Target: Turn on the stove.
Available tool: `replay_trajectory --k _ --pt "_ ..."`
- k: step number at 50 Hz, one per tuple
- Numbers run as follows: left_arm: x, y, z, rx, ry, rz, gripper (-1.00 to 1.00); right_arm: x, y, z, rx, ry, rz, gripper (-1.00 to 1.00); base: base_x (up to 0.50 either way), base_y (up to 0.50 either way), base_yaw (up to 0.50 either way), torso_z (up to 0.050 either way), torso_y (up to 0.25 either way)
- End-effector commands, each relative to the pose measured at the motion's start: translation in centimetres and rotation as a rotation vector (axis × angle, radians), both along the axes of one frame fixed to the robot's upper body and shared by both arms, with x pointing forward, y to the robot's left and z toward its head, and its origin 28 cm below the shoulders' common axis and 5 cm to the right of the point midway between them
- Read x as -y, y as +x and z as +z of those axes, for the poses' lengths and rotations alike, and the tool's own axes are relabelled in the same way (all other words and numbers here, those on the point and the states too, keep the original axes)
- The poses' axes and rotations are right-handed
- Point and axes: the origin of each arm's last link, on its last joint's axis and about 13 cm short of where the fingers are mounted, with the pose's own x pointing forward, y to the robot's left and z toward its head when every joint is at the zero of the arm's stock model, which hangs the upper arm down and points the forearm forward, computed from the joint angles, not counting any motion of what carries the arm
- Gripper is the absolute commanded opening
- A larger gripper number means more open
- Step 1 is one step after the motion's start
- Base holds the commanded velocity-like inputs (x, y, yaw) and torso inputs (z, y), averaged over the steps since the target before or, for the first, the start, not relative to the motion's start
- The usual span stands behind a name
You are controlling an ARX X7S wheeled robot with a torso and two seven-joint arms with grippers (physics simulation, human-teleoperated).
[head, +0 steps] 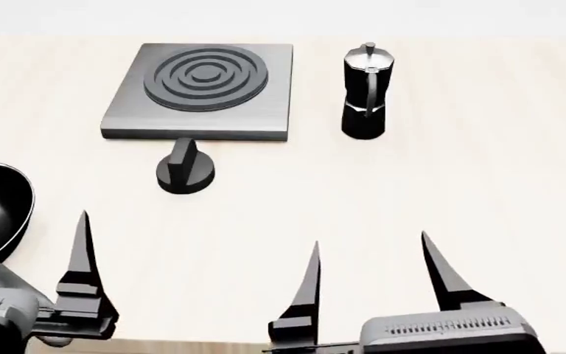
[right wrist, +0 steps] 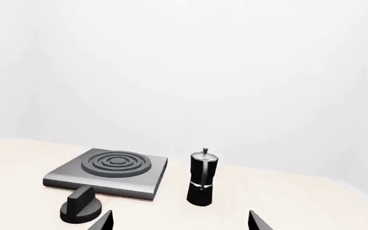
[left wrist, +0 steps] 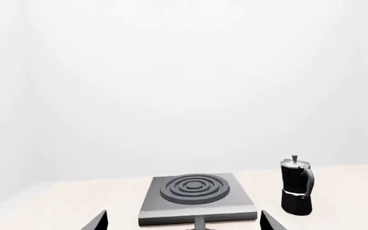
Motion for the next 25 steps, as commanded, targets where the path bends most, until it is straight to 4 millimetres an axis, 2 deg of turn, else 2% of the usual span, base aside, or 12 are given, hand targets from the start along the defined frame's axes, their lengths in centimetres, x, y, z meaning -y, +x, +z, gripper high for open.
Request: replay_trajectory --k 1,8,25 --pt "0.0 0.1 1.8 0.073 0.017 0.020 1.00 -0.2 -0.6 2.4 0.059 -0.025 0.008 1.00 0.00 0.00 0.00 0.000 0.000" --pt "-0.1 -0.1 2.5 0.101 -0.007 0.009 1.00 0.0 -0.8 3.4 0.095 -0.033 0.001 1.00 0.00 0.00 0.00 0.000 0.000" --pt "-0.2 -0.3 2.2 0.106 -0.001 0.015 1.00 0.0 -1.2 4.2 0.144 -0.048 -0.034 1.00 0.00 0.00 0.00 0.000 0.000"
